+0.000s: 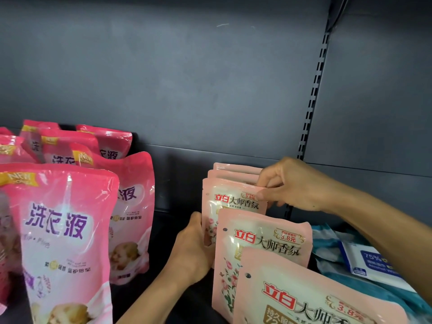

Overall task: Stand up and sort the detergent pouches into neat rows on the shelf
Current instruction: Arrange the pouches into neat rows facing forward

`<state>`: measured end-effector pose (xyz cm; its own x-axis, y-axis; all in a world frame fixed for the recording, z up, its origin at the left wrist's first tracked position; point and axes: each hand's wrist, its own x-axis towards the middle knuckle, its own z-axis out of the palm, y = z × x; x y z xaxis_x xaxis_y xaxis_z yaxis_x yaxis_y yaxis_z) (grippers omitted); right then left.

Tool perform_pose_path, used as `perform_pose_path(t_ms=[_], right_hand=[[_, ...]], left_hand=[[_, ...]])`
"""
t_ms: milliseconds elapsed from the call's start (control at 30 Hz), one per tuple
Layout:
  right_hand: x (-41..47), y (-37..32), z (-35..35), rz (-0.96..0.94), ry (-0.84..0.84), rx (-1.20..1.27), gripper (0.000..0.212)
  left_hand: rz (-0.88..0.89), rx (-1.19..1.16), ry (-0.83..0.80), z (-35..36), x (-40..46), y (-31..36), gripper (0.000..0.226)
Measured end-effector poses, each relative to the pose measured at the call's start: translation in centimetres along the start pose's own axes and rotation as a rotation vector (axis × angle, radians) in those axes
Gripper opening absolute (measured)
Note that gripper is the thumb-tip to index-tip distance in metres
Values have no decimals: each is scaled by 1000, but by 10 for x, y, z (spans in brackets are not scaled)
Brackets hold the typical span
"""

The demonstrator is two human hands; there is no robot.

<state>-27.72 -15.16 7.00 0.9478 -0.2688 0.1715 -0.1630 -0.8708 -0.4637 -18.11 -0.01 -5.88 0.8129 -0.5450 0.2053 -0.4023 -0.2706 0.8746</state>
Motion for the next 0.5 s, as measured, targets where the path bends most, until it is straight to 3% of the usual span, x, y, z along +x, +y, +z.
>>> perform_pose_path(t_ms=[167, 233, 367, 500], right_hand=[[-17, -2, -15, -57, 142, 106, 8], [-31, -10, -24, -104, 176, 181, 11], [-62, -23, -34, -140, -36, 145, 20], [-73, -25, -23, -106, -226, -19, 8]], left_hand=[[-11, -54, 119, -6, -14, -4, 49], [10, -146, 133, -13, -28, -2, 41], [27, -347, 6, -23, -58, 1, 37], [42, -314, -102, -11, -68, -3, 29]])
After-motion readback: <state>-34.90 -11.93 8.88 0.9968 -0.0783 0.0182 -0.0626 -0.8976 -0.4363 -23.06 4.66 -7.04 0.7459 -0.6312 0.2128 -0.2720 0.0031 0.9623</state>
